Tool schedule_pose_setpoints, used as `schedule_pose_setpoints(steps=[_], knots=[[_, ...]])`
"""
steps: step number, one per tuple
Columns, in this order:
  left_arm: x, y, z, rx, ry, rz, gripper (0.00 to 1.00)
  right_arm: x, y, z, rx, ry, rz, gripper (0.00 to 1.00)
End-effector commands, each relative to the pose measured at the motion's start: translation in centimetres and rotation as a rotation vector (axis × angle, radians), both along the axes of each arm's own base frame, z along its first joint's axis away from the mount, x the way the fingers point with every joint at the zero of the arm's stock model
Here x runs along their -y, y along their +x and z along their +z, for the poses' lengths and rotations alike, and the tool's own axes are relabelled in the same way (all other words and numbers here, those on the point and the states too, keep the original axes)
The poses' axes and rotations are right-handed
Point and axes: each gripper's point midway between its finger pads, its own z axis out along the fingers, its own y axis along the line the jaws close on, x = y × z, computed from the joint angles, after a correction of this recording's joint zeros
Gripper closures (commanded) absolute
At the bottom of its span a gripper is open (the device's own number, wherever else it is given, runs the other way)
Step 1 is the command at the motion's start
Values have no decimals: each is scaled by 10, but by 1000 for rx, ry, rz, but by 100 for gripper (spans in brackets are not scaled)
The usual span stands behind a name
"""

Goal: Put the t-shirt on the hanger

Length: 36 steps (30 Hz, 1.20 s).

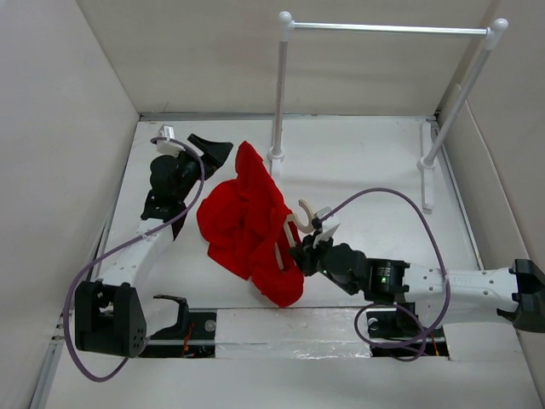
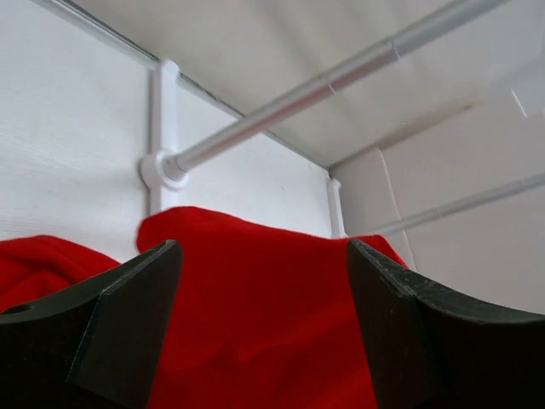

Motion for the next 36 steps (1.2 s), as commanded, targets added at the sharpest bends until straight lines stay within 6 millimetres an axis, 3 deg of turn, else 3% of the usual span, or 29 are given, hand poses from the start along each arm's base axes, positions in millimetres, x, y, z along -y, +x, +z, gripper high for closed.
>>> schedule_pose_setpoints(steps=[1,4,6,7,8,13,18,19,23,24,30,31,32,33,36], knots=[[27,-14,36,151,-79,-173,26,-4,-1,19,9,88,9,100],[39,-20,32,184,-61,-211,31,-5,-2,21,11,93,19,100],[44,-28,34,222,-68,-236,39,-6,-2,24,13,99,23,100],[44,-30,25,210,-70,-239,43,-6,-2,24,14,95,23,100],[45,-32,23,214,-71,-243,52,-6,-2,23,13,92,23,100],[41,-42,0,200,-39,-235,55,-8,-2,21,10,80,23,100],[40,-47,2,242,-18,-237,59,-14,-1,24,14,77,28,100],[40,-46,6,251,-16,-236,62,-14,-1,23,13,74,29,100],[40,-41,13,262,-11,-230,92,-15,-3,24,4,83,36,100],[40,-39,11,252,-9,-228,92,-14,-4,25,3,88,41,100],[34,-35,9,253,37,-194,89,-7,-6,31,6,114,41,100],[34,-35,9,255,47,-194,85,-6,-6,32,8,116,44,100],[34,-35,10,265,66,-196,72,-6,-7,34,9,121,46,100],[37,-35,7,265,79,-222,66,-5,-7,34,12,119,48,100],[40,-32,11,275,88,-235,54,-6,-7,35,14,116,54,100]])
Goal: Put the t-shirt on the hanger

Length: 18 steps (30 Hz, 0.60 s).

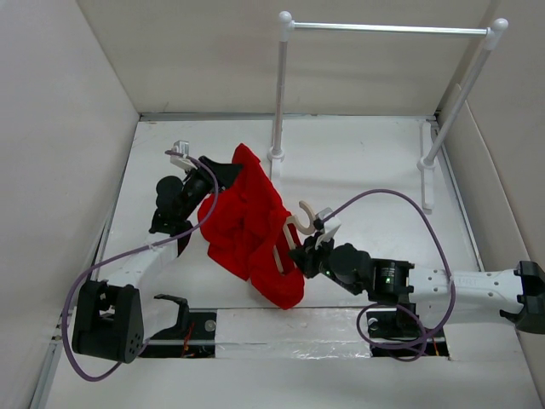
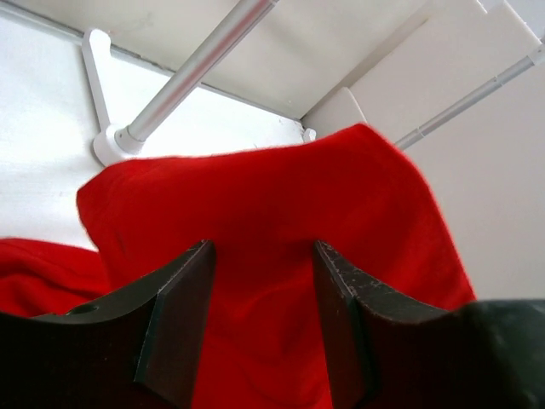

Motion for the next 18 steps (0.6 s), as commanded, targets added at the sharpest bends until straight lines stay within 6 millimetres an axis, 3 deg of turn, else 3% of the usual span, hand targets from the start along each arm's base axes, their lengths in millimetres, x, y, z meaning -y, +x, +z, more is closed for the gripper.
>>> schedule_pose_setpoints(steps=[1,4,7,11,13,18], knots=[[2,6,36,127,24,-13,54,-6,2,31,22,89,3,100],[2,8,35,138,30,-10,54,-7,0,32,23,90,12,100],[6,10,37,153,28,-28,60,-6,-1,35,22,99,18,100],[12,11,40,170,-5,-68,90,-5,-1,36,24,101,18,100],[11,13,40,170,-12,-58,100,-5,-1,36,25,100,17,100],[2,11,47,183,-25,1,100,-2,-1,31,20,85,12,100]])
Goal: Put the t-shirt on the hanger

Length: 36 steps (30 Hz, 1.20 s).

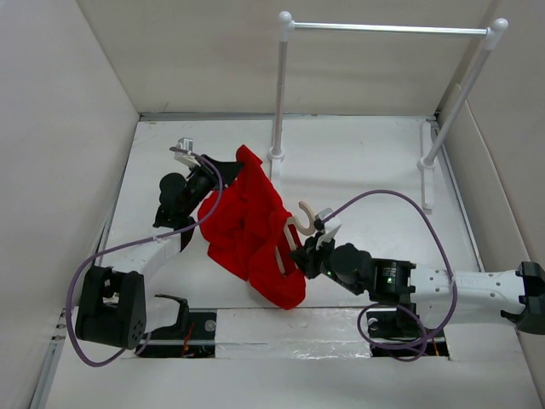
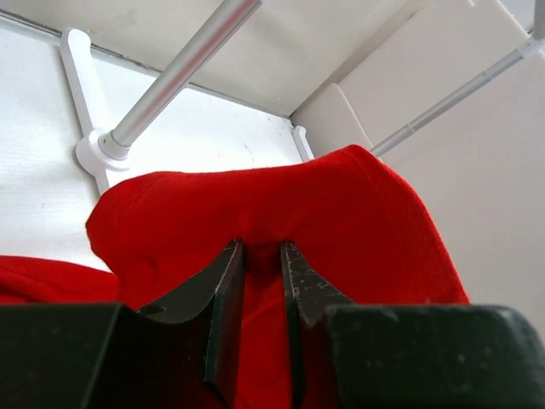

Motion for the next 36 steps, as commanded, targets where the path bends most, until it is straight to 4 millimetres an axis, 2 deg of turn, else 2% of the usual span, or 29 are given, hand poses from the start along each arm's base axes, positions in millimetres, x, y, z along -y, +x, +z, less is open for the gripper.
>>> schedule_pose_setpoints(steps=[1,5,7,13,18,22,23,24,26,28,31,36], knots=[[-9,-1,48,160,-24,50,100,-3,2,31,26,91,-4,100],[-19,0,53,150,-27,113,100,0,1,23,9,60,-10,100],[-24,-1,60,161,-44,142,100,7,-1,13,-15,15,-18,100],[-49,-4,82,155,-99,284,100,29,-4,2,-43,-59,-41,100],[-52,-8,107,193,-124,297,100,33,-13,2,-61,-61,5,100],[-50,-13,114,218,-137,279,100,42,-12,-4,-78,-101,-20,100],[-49,-15,109,220,-133,269,100,46,-11,-3,-77,-102,-39,100],[-44,-21,112,250,-123,236,100,50,-8,4,-72,-81,-63,100],[-37,-23,103,233,-99,196,100,57,-4,16,-46,-46,-94,100],[-32,-28,95,236,-92,159,100,59,-1,42,5,24,-88,100],[-29,-28,79,215,-52,143,100,63,4,70,46,65,-105,100],[-28,-29,55,172,-21,135,99,60,9,91,83,78,-120,100]])
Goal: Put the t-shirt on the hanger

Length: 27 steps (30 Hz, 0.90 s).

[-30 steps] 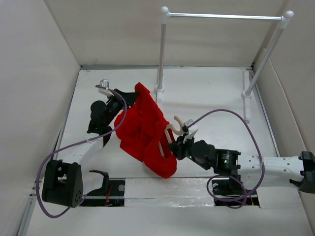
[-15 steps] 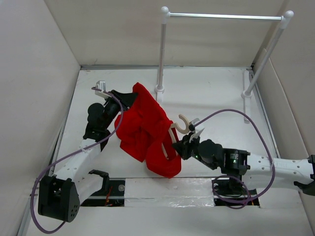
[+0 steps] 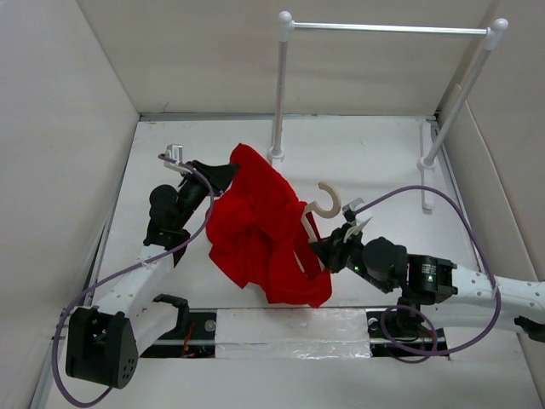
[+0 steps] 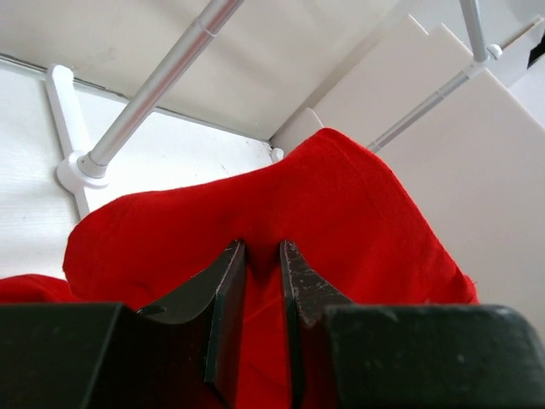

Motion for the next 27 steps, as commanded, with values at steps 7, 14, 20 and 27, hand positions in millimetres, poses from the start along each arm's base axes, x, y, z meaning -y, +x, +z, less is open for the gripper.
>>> schedule_pose_setpoints(steps=[7,14,20,27], knots=[[-27,10,-7,48,37,144,60,11,20,43,77,47,-91,100],[-16,7,-35,27,76,70,46,17,21,59,96,96,-67,100],[12,5,-52,27,91,-70,39,12,21,73,107,133,-9,100],[38,-3,-38,86,-67,-182,36,9,21,80,115,163,16,100]])
